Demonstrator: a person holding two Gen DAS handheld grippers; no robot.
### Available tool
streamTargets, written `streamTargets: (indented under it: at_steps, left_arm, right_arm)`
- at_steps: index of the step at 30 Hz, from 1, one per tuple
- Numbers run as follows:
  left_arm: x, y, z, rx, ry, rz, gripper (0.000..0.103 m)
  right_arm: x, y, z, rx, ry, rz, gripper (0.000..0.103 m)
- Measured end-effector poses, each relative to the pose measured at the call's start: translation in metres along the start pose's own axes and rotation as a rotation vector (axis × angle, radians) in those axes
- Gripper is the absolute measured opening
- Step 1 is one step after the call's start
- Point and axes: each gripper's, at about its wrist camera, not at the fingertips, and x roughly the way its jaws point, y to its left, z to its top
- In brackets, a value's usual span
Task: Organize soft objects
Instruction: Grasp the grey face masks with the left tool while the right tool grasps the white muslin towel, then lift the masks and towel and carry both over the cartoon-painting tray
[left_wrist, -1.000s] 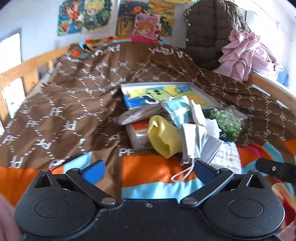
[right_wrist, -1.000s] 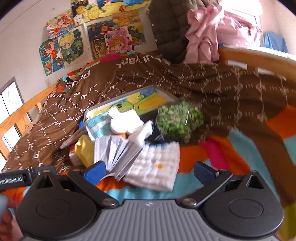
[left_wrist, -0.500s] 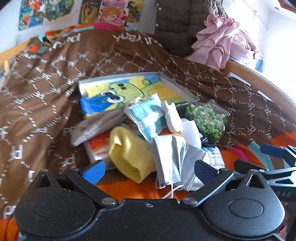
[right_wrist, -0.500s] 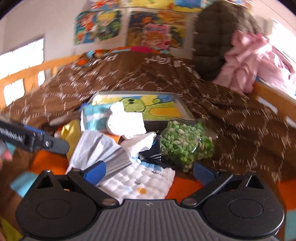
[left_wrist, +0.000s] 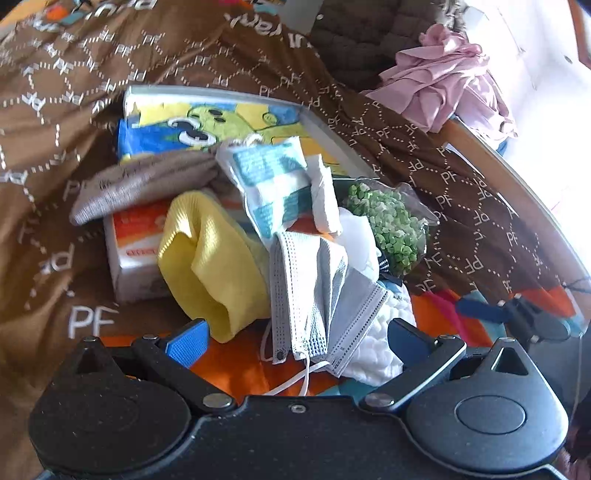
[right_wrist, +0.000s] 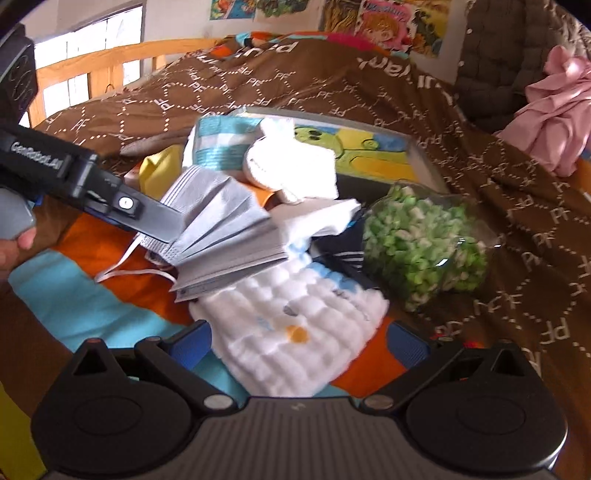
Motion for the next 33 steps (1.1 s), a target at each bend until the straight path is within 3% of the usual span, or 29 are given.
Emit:
streamTargets:
  at_steps: [5, 8, 10, 12, 19, 25, 27, 29, 30, 33]
  left_arm:
    - [0.015, 0.006, -0.001, -0.050, 0.023, -0.043, 0.089]
    - [0.022, 0.009, -0.001, -0.078, 0.038, -0.075, 0.071]
    - [0.025, 0.010, 0.000, -0.091, 0.041, -0.095, 0.051]
    - [0.027, 0.010, -0.001, -0.098, 0.048, -0.104, 0.041]
    - [0.027, 0.009, -0.003, -0.101, 0.051, -0.125, 0.020]
    - [0.030, 0.003, -0.006, -0.045, 0.068, -0.133, 0.016]
    - [0.030, -0.002, -0.006, -0.016, 0.070, -0.141, 0.013]
    - [0.027, -0.007, -0.007, 0.019, 0.056, -0.146, 0.010]
    - [0.025, -0.009, -0.007, 0.035, 0.048, -0.146, 0.004]
    - [0.019, -0.014, -0.007, 0.076, 0.020, -0.151, 0.003]
  right_arm:
    - [0.011, -0.003, 0.002, 0.029, 0.021, -0.002, 0.102]
    - [0.016, -0.005, 0.002, 0.049, 0.044, -0.015, 0.095]
    - [0.019, -0.004, 0.002, 0.048, 0.058, -0.014, 0.091]
    - [0.021, -0.001, 0.001, 0.037, 0.068, -0.008, 0.086]
    - [0.029, 0.006, 0.000, 0.012, 0.099, 0.002, 0.077]
    - [0.028, 0.014, -0.003, -0.052, 0.093, 0.006, 0.044]
    - [0.027, 0.016, -0.003, -0.071, 0.091, -0.003, 0.028]
    - [0.023, 0.017, -0.002, -0.079, 0.085, -0.020, 0.017]
    - [0.020, 0.017, -0.002, -0.083, 0.078, -0.031, 0.013]
    - [0.008, 0.018, 0.000, -0.099, 0.041, -0.088, 0.007]
